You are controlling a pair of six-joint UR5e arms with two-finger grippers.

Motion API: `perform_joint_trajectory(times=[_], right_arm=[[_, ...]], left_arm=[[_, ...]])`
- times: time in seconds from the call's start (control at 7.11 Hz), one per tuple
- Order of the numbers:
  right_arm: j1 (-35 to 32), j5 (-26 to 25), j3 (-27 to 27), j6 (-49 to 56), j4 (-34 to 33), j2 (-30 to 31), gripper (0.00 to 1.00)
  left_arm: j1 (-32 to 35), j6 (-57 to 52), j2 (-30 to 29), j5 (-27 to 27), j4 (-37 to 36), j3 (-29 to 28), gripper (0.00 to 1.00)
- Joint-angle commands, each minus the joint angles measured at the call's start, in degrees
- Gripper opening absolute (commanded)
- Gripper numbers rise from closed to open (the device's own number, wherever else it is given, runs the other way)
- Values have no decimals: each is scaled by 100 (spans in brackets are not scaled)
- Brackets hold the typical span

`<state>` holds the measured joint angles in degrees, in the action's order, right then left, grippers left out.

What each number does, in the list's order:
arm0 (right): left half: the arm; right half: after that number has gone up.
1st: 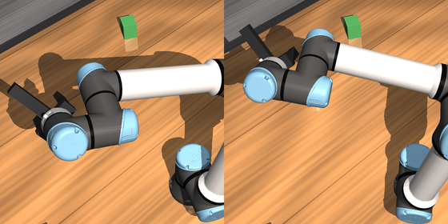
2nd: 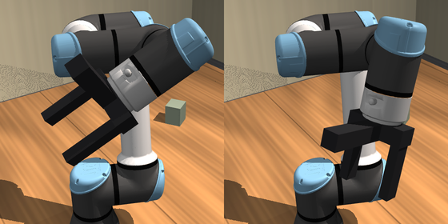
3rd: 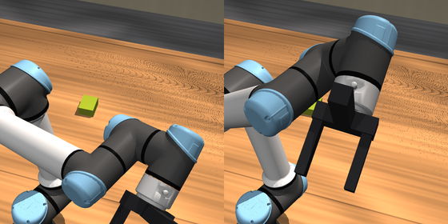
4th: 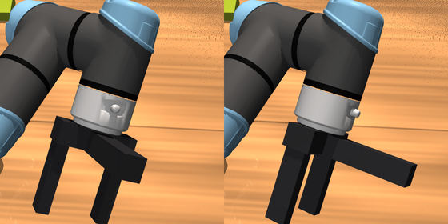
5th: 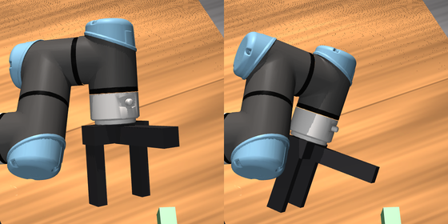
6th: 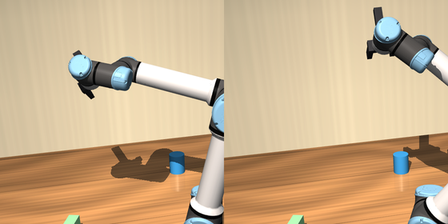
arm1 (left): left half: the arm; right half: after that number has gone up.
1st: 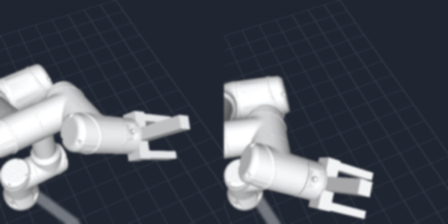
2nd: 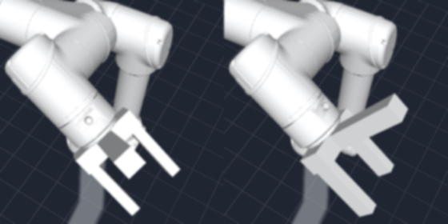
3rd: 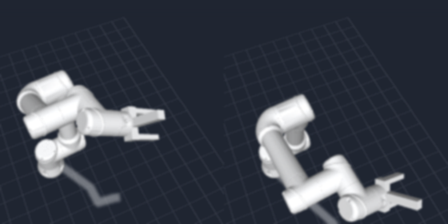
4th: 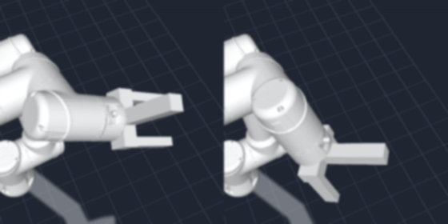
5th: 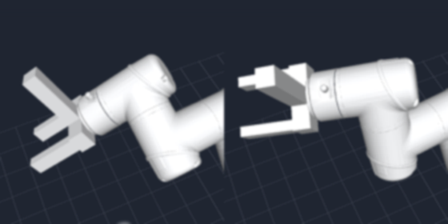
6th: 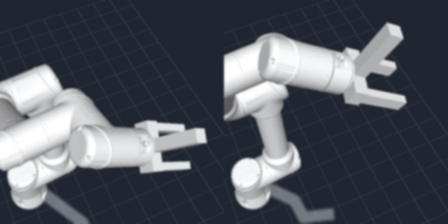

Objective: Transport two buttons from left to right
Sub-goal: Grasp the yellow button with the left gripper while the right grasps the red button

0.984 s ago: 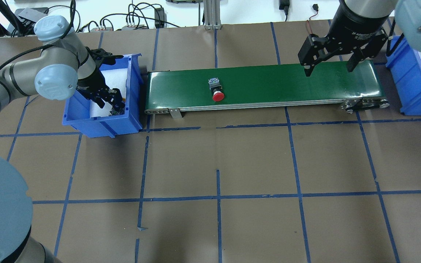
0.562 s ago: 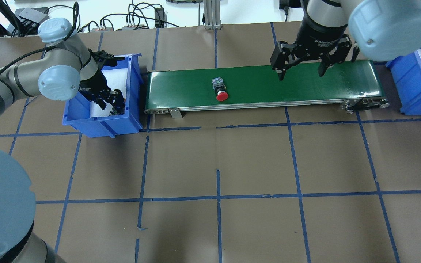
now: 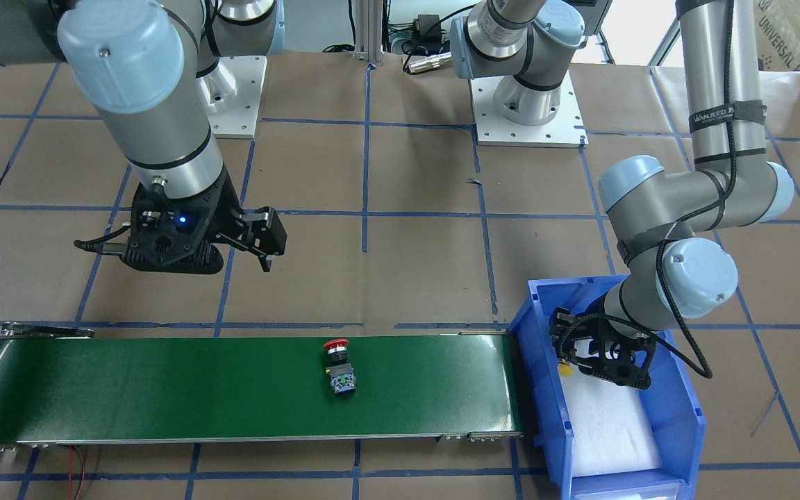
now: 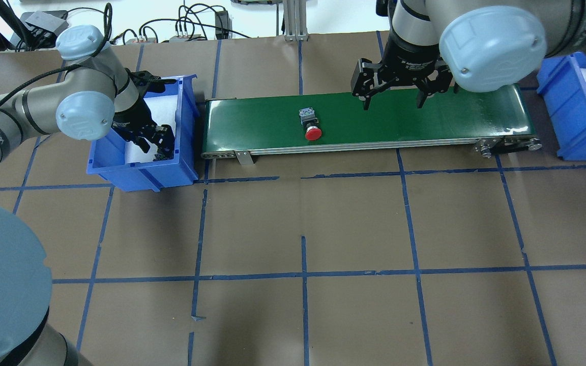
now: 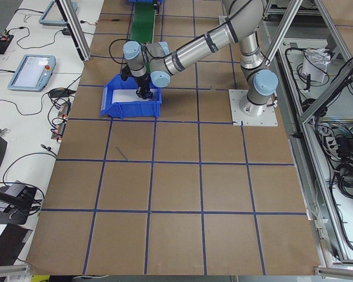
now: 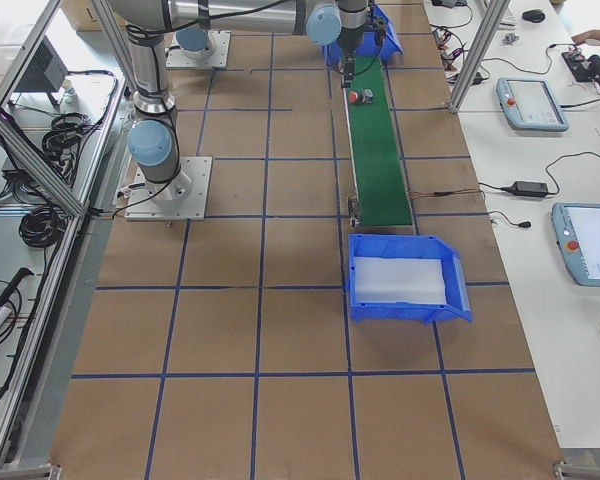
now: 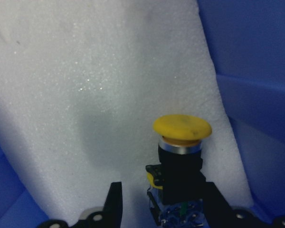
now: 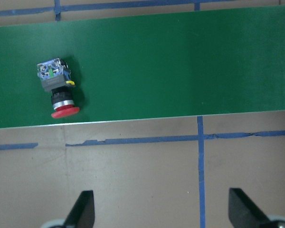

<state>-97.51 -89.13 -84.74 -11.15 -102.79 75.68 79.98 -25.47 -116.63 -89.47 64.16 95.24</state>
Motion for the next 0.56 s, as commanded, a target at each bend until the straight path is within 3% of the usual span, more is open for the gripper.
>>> perform_joint_trajectory(times=[0.0,0.42], right_arm=[[-127,-8,499,-326,-171,-648,100],[-364,-43,1107,-379,-294,-1414,99]], left_arm=[[0,-11,17,0,0,-58,64],[35,7,18,9,0,-50,64]])
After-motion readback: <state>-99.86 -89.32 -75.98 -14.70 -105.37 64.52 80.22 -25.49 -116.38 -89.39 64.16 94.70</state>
